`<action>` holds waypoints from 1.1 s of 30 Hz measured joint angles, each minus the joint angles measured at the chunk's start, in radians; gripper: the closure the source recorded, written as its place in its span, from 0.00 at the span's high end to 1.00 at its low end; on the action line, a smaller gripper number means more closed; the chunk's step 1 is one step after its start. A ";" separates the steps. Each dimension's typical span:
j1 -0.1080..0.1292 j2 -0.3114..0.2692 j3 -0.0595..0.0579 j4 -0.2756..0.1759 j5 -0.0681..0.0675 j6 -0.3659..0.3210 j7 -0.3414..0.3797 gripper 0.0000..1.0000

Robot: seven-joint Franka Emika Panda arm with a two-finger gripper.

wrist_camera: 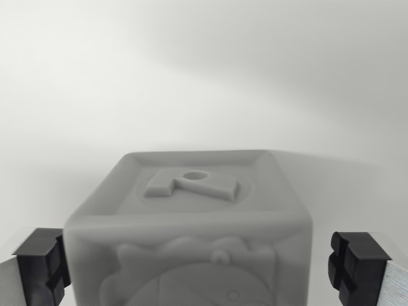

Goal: Destack cube

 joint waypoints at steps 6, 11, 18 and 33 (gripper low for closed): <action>0.000 -0.029 0.000 -0.009 0.000 -0.020 0.000 1.00; 0.000 -0.059 0.000 -0.016 0.001 -0.041 0.000 1.00; 0.000 -0.109 0.001 -0.029 0.002 -0.078 0.000 1.00; -0.001 -0.228 0.003 -0.038 0.006 -0.186 -0.002 1.00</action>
